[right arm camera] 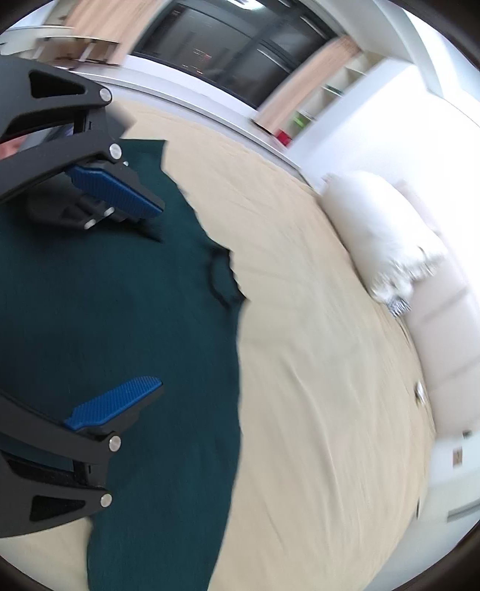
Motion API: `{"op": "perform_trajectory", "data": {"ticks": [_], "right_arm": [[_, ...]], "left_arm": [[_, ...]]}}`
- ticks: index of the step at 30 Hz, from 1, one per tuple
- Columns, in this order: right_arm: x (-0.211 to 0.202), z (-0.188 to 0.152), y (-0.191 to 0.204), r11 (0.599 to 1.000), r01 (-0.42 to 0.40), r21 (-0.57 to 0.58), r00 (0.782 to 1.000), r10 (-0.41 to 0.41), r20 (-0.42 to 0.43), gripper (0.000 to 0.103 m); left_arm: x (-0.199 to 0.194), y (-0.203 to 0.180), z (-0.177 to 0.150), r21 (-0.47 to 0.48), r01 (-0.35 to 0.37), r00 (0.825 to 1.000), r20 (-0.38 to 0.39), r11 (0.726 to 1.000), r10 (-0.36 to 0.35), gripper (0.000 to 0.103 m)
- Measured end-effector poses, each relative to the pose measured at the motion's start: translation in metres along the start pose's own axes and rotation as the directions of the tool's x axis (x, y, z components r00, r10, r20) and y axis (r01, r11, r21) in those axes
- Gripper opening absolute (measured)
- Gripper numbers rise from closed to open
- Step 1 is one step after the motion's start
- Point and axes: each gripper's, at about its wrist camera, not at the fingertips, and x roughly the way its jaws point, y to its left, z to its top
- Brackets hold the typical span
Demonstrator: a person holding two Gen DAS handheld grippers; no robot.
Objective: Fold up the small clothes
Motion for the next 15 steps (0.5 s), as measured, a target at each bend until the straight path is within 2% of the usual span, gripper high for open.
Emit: {"op": "perform_trajectory", "data": {"ticks": [1, 3, 4, 7, 11, 14, 15], "right_arm": [[-0.003, 0.000, -0.007, 1.000, 0.024, 0.007, 1.000, -0.024, 0.007, 0.090], [-0.006, -0.003, -0.021, 0.998, 0.036, 0.041, 0.999, -0.037, 0.002, 0.090], [-0.007, -0.005, -0.028, 0.998, 0.032, 0.058, 0.999, -0.032, -0.006, 0.090], [0.006, -0.010, -0.038, 0.996, 0.029, 0.081, 0.999, -0.026, -0.041, 0.090], [0.035, -0.017, -0.036, 0.995, -0.040, 0.089, 0.989, 0.053, -0.140, 0.090], [0.067, -0.024, -0.030, 0.992, -0.089, 0.091, 0.957, 0.110, -0.267, 0.090], [0.078, -0.026, -0.030, 0.992, -0.082, 0.097, 0.946, 0.108, -0.305, 0.089]], "left_arm": [[-0.004, -0.022, 0.004, 0.137, -0.057, 0.998, 0.046, 0.989, 0.051, 0.003], [-0.011, -0.034, 0.006, 0.244, -0.112, 0.988, 0.130, 0.963, 0.082, 0.003], [-0.011, -0.033, 0.007, 0.257, -0.117, 0.987, 0.139, 0.959, 0.083, 0.003], [-0.008, -0.022, 0.004, 0.215, -0.086, 0.990, 0.127, 0.973, 0.059, 0.004], [-0.006, -0.008, 0.002, 0.104, -0.061, 0.995, 0.089, 0.993, 0.052, 0.007], [-0.002, 0.007, 0.000, -0.012, 0.004, 0.998, 0.069, 1.000, -0.003, 0.007], [0.005, 0.014, 0.002, -0.049, 0.026, 0.997, 0.068, 0.998, -0.023, 0.007]]}}
